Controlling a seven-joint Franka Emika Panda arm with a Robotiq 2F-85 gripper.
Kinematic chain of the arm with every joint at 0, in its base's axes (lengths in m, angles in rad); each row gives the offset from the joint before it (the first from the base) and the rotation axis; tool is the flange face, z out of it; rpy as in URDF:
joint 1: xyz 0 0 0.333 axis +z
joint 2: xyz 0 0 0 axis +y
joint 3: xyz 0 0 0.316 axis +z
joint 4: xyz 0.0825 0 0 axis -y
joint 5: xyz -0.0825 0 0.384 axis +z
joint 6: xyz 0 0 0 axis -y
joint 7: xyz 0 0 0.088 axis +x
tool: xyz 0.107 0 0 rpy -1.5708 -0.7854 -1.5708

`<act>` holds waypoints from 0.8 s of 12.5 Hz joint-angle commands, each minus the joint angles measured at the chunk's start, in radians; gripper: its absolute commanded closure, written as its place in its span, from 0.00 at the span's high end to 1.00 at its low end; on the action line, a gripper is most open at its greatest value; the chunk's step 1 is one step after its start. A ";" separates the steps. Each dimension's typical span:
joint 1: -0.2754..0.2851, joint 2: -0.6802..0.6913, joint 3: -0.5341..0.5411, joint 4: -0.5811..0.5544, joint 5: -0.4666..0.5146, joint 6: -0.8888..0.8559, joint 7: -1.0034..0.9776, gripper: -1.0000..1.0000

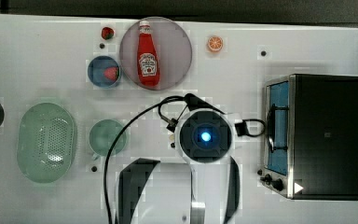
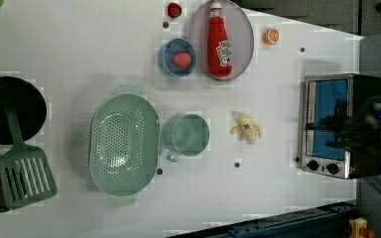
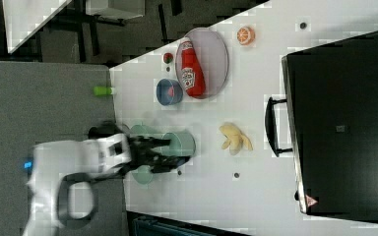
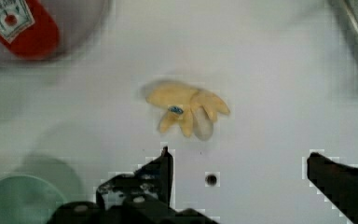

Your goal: Pick Banana and place it in mug.

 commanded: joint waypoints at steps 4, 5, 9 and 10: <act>-0.002 0.223 -0.002 -0.079 0.008 0.277 -0.362 1.00; -0.003 0.264 -0.003 -0.082 0.008 0.304 -0.399 1.00; -0.007 0.403 -0.007 -0.091 0.008 0.455 -0.427 1.00; -0.007 0.431 -0.004 -0.091 0.008 0.483 -0.427 1.00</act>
